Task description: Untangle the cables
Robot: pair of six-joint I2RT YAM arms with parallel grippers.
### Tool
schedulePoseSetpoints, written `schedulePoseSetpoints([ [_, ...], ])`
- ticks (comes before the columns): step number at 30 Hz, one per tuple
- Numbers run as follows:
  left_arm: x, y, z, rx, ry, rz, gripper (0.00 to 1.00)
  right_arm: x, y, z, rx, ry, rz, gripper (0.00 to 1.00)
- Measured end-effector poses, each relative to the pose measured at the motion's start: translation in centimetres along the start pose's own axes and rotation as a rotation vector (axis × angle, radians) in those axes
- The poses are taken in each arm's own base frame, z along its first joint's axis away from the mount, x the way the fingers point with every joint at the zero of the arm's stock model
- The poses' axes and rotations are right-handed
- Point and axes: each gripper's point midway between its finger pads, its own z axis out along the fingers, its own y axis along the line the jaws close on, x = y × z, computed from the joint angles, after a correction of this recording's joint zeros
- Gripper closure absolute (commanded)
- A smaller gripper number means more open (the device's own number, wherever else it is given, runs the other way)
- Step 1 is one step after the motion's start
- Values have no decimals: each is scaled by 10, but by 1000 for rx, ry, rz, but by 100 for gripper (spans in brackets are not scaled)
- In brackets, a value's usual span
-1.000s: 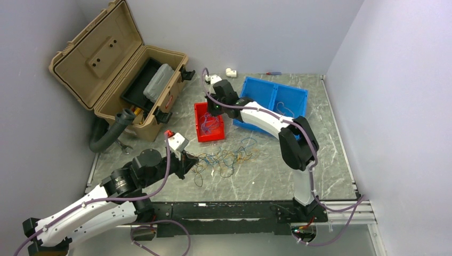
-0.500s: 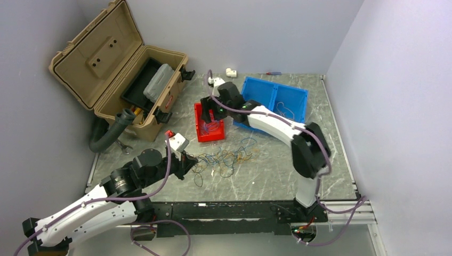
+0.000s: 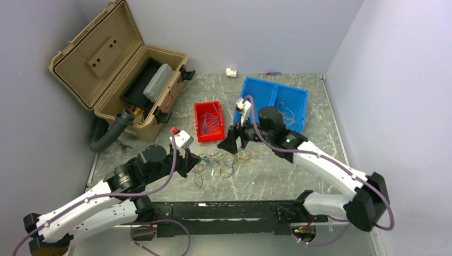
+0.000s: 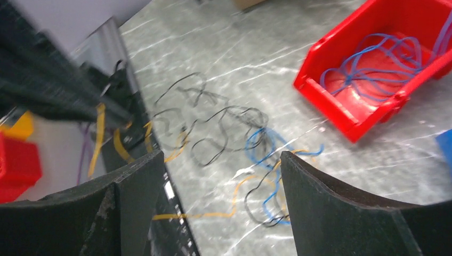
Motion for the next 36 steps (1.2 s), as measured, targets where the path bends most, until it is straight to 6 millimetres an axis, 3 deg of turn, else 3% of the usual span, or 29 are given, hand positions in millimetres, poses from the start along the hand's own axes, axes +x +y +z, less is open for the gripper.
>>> schedulePoseSetpoints([
  [3,0,-3,5,10,16,1,100,12,24,-20,-90,-9,-11,21],
  [7,2,-7,15,25,35,1,100,-2,55,-38,-196,-66,-63,23],
  [11,2,-11,23,41,54,2,100,-3,77,-47,-279,-74,-91,25],
  [23,-11,-20,28,73,33,3,100,14,82,-33,-304,-12,-64,46],
  [34,-12,-21,27,74,30,3,100,29,92,-22,-332,36,-37,99],
  [36,-13,-20,26,73,24,2,95,28,91,-21,-321,32,-37,100],
])
